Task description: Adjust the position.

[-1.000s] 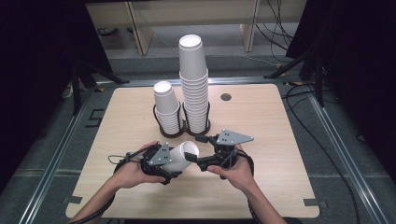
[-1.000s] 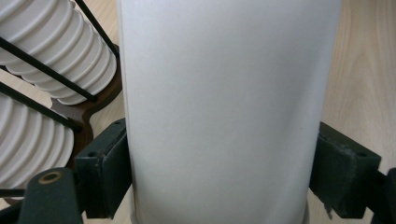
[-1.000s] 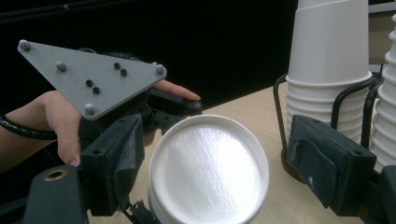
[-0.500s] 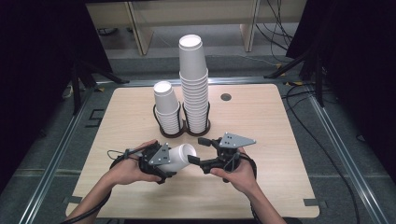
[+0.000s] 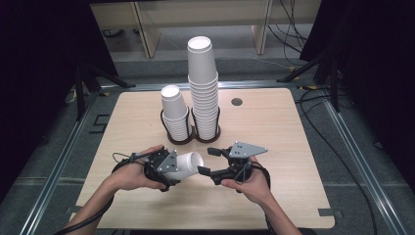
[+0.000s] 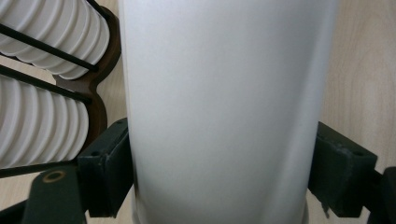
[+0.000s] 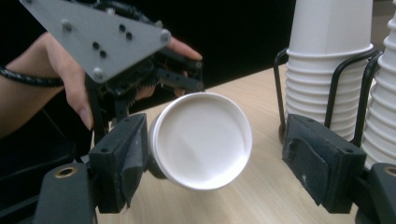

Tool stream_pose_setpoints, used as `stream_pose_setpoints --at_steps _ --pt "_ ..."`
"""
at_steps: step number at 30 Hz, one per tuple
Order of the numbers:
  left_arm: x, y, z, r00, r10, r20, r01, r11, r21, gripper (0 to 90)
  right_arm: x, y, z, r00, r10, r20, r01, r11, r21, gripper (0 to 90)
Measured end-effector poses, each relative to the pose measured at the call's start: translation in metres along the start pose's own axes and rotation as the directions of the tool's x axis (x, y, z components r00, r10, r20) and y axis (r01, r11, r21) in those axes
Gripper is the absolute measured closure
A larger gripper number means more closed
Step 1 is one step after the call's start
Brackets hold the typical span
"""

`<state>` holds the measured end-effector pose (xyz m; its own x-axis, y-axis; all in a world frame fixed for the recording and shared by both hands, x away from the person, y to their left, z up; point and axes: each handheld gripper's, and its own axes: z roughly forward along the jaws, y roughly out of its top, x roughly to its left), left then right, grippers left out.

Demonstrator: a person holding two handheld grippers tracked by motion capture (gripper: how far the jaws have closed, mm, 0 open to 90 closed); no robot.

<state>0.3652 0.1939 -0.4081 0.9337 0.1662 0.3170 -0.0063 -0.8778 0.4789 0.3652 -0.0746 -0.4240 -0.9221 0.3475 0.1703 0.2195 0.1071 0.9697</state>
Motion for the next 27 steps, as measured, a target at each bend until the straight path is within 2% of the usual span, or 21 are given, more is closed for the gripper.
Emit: stream_pose_setpoints --at_steps 2,3,5,6,8,9,10,11,12,13,14,15,16,18,19,20,21,22,26,27 --pt "0.000 0.001 0.000 1.0000 0.007 0.005 -0.007 1.0000 0.002 18.4 0.002 -0.001 0.000 0.9999 0.015 0.002 -0.015 1.000 0.027 24.0" --pt "0.000 0.001 0.000 0.9999 0.010 0.009 -0.010 0.9999 0.004 18.4 0.002 -0.002 0.001 0.9994 0.031 -0.016 -0.031 0.999 0.030 24.0" --pt "0.000 0.003 -0.001 0.9996 0.019 0.022 -0.019 0.9996 0.021 18.4 0.002 -0.002 0.001 0.9998 0.015 -0.013 -0.014 0.999 0.040 24.1" --pt "-0.001 0.002 0.000 0.9996 0.024 0.014 -0.024 0.9995 0.020 18.4 0.002 -0.003 0.002 0.9993 0.029 -0.021 -0.029 0.999 0.043 24.2" --pt "0.000 0.003 0.000 0.9991 0.038 0.021 -0.039 0.9986 0.036 18.4 0.002 -0.003 0.002 0.9996 0.010 -0.025 -0.009 0.998 0.057 24.2" --pt "-0.001 0.003 -0.001 0.9989 0.041 0.022 -0.042 0.9983 0.040 18.4 0.002 -0.004 0.004 0.9995 0.009 -0.029 -0.008 0.999 0.043 24.2" --pt "-0.001 0.003 -0.001 0.9987 0.043 0.027 -0.044 0.9981 0.043 18.4 0.002 -0.004 0.003 0.9998 -0.005 -0.018 0.006 0.999 0.047 24.5" --pt "-0.001 0.004 -0.001 0.9984 0.048 0.031 -0.050 0.9976 0.048 18.5 0.002 -0.004 0.003 0.9999 0.000 -0.013 0.001 0.998 0.070 24.9" --pt "-0.001 0.004 -0.001 0.9979 0.054 0.035 -0.056 0.9970 0.054 18.5 0.001 -0.005 0.004 0.9996 -0.024 -0.017 0.025 0.998 0.064 25.0" --pt "-0.001 0.005 -0.002 0.9975 0.058 0.041 -0.061 0.9964 0.059 18.5 0.001 -0.006 0.006 0.9990 -0.018 -0.040 0.021 0.998 0.056 25.0" --pt "-0.001 0.005 -0.002 0.9969 0.064 0.046 -0.067 0.9956 0.065 18.5 0.002 -0.005 0.004 0.9993 -0.030 -0.024 0.032 0.996 0.078 25.0" --pt "-0.001 0.005 -0.002 0.9963 0.070 0.049 -0.073 0.9947 0.072 18.5 0.002 -0.006 0.005 0.9990 -0.027 -0.034 0.030 0.997 0.074 25.0" --pt "-0.001 0.006 -0.002 0.9960 0.073 0.050 -0.077 0.9941 0.076 18.5 0.004 -0.006 0.006 0.9988 -0.004 -0.049 0.008 0.996 0.084 25.0" --pt "-0.001 0.006 -0.001 0.9951 0.075 0.064 -0.080 0.9932 0.084 18.5 0.004 -0.005 0.007 0.9992 -0.033 -0.024 0.035 0.996 0.080 25.3" --pt "-0.001 0.007 -0.001 0.9942 0.083 0.069 -0.089 0.9923 0.086 18.6 0.004 -0.005 0.008 0.9987 -0.031 -0.041 0.034 0.996 0.080 25.3" --pt "-0.002 0.007 -0.001 0.9939 0.085 0.070 -0.090 0.9923 0.084 18.6 0.005 -0.005 0.008 0.9987 -0.037 -0.035 0.040 0.994 0.099 25.4" --pt "-0.002 0.007 -0.001 0.9937 0.087 0.071 -0.093 0.9920 0.085 18.5 0.005 -0.005 0.010 0.9980 -0.036 -0.051 0.041 0.995 0.090 25.4" --pt "-0.002 0.008 -0.001 0.9932 0.091 0.072 -0.098 0.9914 0.088 18.5 0.005 -0.005 0.010 0.9977 -0.050 -0.046 0.054 0.993 0.102 25.5" --pt "-0.002 0.009 -0.002 0.9931 0.093 0.071 -0.099 0.9913 0.086 18.5 0.005 -0.004 0.013 0.9971 -0.055 -0.052 0.061 0.991 0.116 25.9" --pt "-0.002 0.009 -0.002 0.9929 0.095 0.072 -0.101 0.9912 0.086 18.5 0.006 -0.004 0.014 0.9965 -0.058 -0.061 0.064 0.992 0.107 25.9"
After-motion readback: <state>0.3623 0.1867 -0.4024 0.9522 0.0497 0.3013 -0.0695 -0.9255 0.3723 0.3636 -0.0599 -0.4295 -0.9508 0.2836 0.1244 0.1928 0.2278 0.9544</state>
